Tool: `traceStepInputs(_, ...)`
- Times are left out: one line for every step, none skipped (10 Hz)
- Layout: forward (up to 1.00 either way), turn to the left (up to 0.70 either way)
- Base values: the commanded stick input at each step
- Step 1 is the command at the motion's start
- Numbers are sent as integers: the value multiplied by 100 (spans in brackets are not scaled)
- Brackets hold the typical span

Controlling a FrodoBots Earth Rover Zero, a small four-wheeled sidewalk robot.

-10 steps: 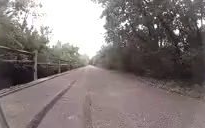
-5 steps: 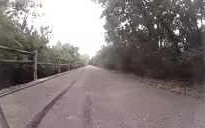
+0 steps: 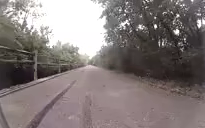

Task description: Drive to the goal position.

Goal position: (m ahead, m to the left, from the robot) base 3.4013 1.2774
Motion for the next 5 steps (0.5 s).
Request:
traceStepInputs(7,0)
traceStepInputs(7,0)
traceStepInputs(7,0)
traceStepInputs(7,0)
traceStepInputs(7,0)
